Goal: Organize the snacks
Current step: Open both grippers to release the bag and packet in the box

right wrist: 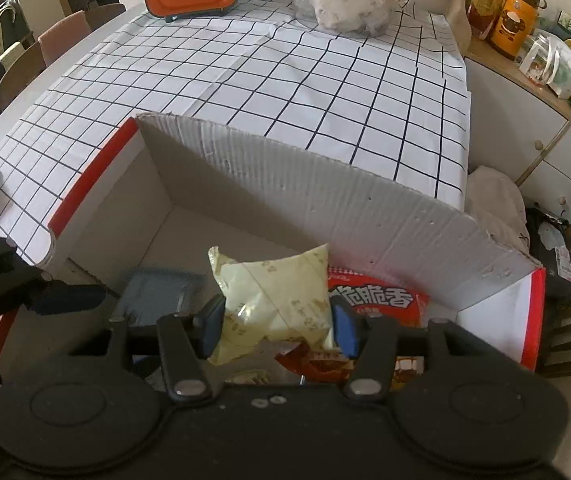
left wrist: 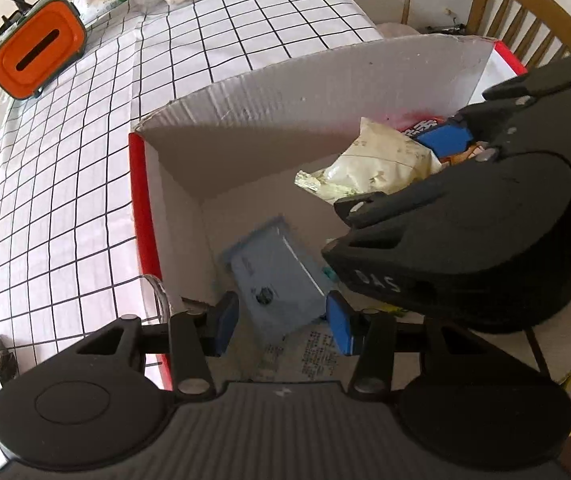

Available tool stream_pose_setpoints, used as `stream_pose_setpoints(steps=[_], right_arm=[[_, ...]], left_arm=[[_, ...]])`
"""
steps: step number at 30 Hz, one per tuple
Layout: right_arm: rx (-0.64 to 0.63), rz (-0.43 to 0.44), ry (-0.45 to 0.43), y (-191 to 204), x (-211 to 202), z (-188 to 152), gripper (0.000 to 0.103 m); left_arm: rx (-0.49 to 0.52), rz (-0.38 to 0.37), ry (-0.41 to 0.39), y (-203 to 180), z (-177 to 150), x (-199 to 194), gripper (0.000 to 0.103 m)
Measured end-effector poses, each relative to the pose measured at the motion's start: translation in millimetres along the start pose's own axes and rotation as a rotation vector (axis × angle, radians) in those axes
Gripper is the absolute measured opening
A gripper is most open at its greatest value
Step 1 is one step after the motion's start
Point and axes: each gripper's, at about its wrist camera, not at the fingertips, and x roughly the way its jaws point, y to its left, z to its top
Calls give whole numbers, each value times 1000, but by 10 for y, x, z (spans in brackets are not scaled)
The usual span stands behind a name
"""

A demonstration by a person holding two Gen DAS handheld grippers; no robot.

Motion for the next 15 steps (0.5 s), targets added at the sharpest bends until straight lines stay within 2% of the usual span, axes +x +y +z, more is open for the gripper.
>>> stream_pose_setpoints(steps=[9,12,15], right_arm=[[34,13,-33,-43,-107,-22,64],[51,20,-54,-70,-210,-38,65],[63,39,-73,-94,-336,-78,71]], left_arm=[[-49,-35,-43,149,-65,-102,50],[-68,-58,-66,197,-94,-168,53],[-78,-75,-94,224,-138,-260,57]])
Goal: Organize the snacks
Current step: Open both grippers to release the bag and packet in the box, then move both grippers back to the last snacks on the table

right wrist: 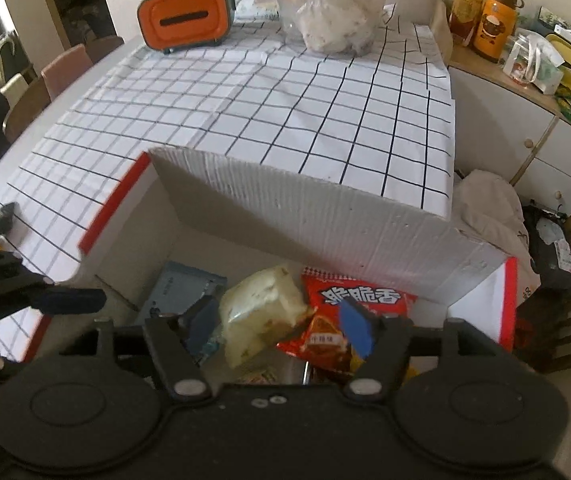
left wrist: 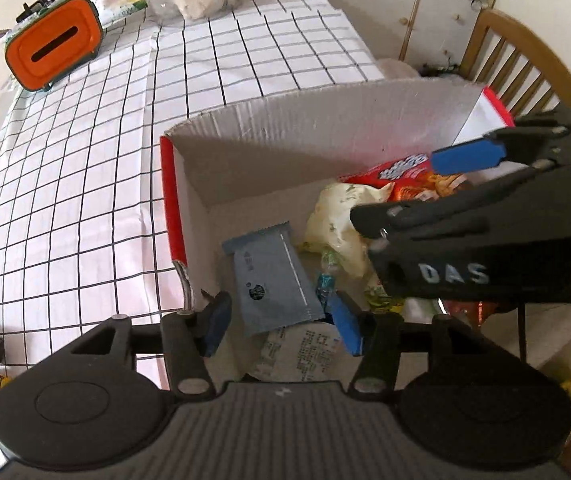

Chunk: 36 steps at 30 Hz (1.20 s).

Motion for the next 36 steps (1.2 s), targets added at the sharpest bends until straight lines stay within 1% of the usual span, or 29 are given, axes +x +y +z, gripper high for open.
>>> stream_pose_setpoints(steps=[1,6,8,10,13,18,22,26,30,32,36], right_arm=[[1,6,-6,-3,-39,-13,74],[22,19,-40,-36,-268,-104,75],[32,28,-57,-40,-367,-140,78],[34,41,-79,-24,-477,-174,81],[37,57,-108,6,-625,-216,85],[41,80,-153,94,-847,-287,86],[41,97,-198,188,-1002,-348,95],[39,112,-232,315,-1125,-413,95],[44,126,-258,466,-1209,-471,98],[42,128,-270,557,-1242,-498,99],[35,140,-291,768,-1282,-515,101]], left_arm=[[0,-2,-14,7,-13,-42,57],[-1,-18,-66,27,-79,-224,58],[0,-24,-91,38,-104,-300,64],[0,-24,-117,45,-133,-374,66],[2,-29,-146,73,-182,-479,67],[0,-36,-188,127,-298,-636,72],[7,-40,-226,186,-405,-763,74],[9,-43,-269,264,-522,-898,78],[26,-22,-325,356,-678,-1054,80],[28,-23,-338,423,-743,-1102,83],[14,-31,-359,627,-890,-1177,84]])
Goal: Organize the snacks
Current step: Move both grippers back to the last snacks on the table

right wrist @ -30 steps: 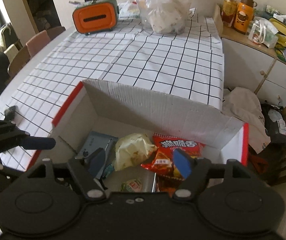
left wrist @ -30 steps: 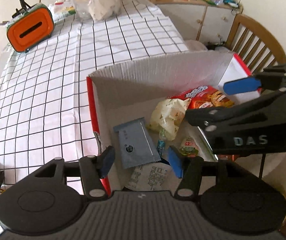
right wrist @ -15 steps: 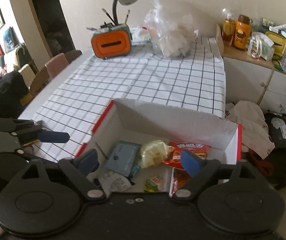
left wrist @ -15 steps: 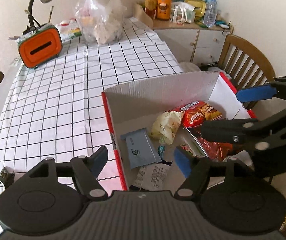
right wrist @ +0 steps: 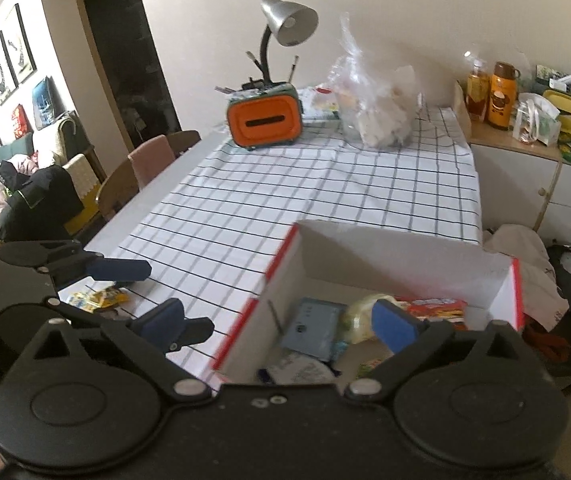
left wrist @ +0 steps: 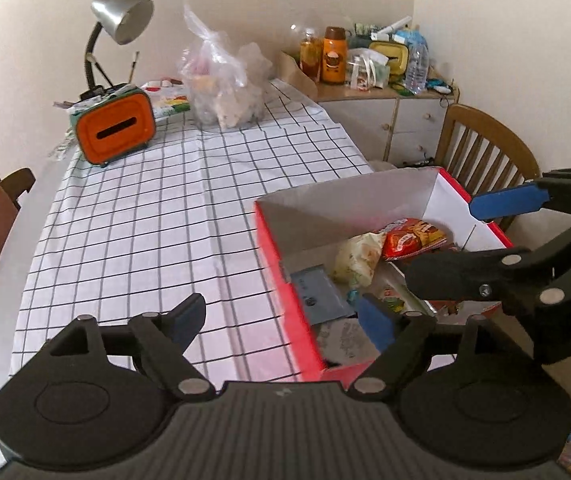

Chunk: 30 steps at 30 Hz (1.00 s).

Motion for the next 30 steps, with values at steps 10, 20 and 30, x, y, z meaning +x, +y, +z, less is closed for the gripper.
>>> stream_pose_setpoints(steps=[10,20,30], right_arm=[[-54,14,-11,684,189,-74,103],[-63,39,25,1311,607,-56,102],[-89,34,92,1844,1113,-162,100]], left_arm=[[-27,14,-5,776,-308,-254,85],[-37,66,57,1702,-509,-197,86],[-40,85,132,2435,-683,71,85]])
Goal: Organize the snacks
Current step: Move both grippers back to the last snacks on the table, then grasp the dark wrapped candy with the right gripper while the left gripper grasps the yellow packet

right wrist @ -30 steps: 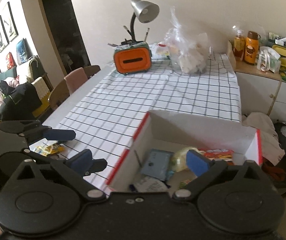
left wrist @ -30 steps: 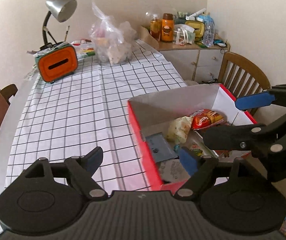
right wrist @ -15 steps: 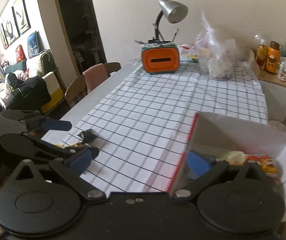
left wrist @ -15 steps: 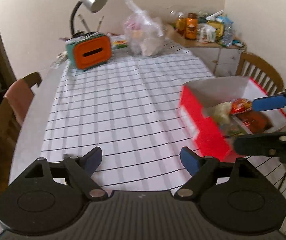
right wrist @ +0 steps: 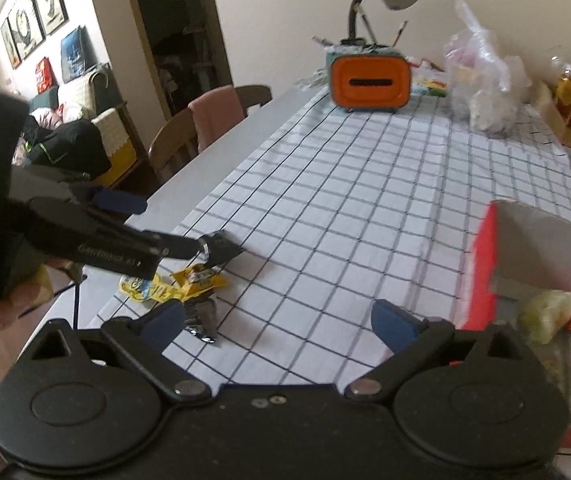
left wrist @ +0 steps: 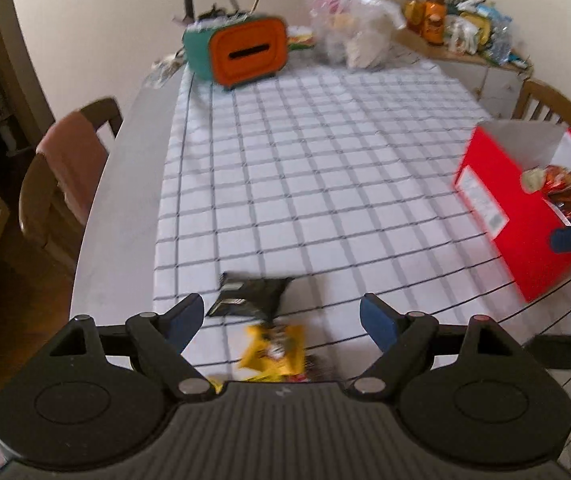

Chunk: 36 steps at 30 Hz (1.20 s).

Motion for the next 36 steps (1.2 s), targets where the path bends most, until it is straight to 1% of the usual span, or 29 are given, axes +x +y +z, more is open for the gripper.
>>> stream_pose_setpoints(steps=[4,7,11,13,15,20,27,29,31,32,33,35,36], right_arm=[[-21,13,30,177,239,-13,99],[-37,32,51,298,436,-29,99],[-48,29,110,470,721,-68,97],[-54,44,133,537,837,-97,96],[-77,41,146,612,949,-135,96],[-96,41,183,685,1190,-195,90],[-45,35,205,667,1435,-162,82],[-54,35,216,677,1492,-167,79],[-63,30,223,687,1543,-171,71],[-66,30,223,693,1556,-173,70],[-67,31,223,697,1564,-176,67],[-80,31,213,720,1574,-186,65],[-90,26,211,738,1579,-189,64]], left_arm=[[-10,6,43,191,-79,178,86],[3,11,64,268,-133,292,86],[45,22,99,285,-209,453,86],[56,18,118,277,-234,519,86],[66,5,134,262,-244,582,86],[82,-15,167,228,-220,731,86],[56,-50,218,230,-141,912,86],[50,-51,227,230,-132,948,85],[34,-60,235,247,-126,972,85],[25,-65,237,259,-126,981,85],[18,-68,238,268,-126,987,84],[11,-72,243,287,-126,1001,78],[8,-74,246,292,-126,1005,77]])
